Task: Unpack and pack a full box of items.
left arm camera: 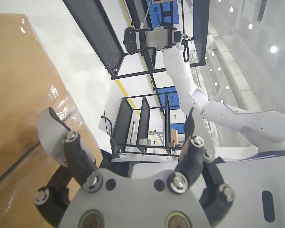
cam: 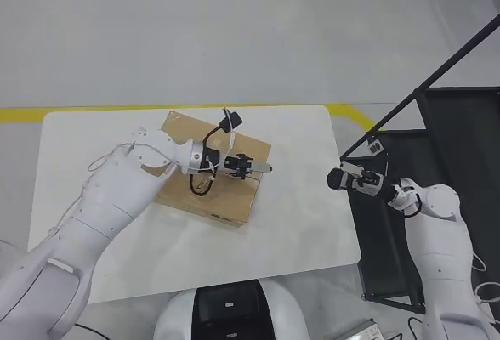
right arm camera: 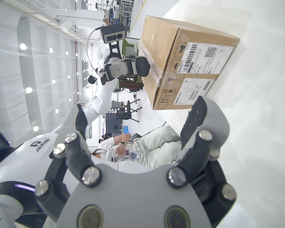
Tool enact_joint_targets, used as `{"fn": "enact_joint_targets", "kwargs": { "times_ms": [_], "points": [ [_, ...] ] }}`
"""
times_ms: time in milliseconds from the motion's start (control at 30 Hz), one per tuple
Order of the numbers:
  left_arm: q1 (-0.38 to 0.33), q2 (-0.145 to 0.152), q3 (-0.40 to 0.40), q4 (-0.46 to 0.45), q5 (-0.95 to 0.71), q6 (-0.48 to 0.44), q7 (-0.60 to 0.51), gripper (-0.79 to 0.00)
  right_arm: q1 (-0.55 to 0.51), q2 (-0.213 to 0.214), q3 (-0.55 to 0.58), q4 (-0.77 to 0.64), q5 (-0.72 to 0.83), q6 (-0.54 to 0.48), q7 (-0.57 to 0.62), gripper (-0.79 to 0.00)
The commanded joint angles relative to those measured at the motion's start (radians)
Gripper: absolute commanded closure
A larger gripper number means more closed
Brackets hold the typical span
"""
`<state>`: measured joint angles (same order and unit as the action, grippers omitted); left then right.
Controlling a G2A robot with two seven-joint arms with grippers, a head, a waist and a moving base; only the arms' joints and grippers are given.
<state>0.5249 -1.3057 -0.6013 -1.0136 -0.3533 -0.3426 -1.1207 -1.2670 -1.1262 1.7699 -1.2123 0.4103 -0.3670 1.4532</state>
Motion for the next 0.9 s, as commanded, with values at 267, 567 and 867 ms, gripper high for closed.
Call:
{"fn": "enact_joint_targets", "kwargs": {
  "times_ms": [267, 567, 867],
  "points": [
    [-0.045, -0.053, 0.044, 0.154, 0.032, -0.035, 0.009, -0.785, -0.020, 0.013, -0.048, -0.048, 0.018, 0.000, 0.000, -0.785],
    [-0.074, -0.025, -0.012, 0.218, 0.112, -0.058, -0.028, -0.785, -0.017, 0.027, -0.081, -0.066, 0.036, -0.012, -0.013, -0.785],
    [-0.062, 0.048, -0.116, 0.169, 0.226, -0.029, -0.058, -0.785, -0.023, 0.044, -0.098, -0.078, 0.047, -0.026, -0.026, -0.785]
  ]
}}
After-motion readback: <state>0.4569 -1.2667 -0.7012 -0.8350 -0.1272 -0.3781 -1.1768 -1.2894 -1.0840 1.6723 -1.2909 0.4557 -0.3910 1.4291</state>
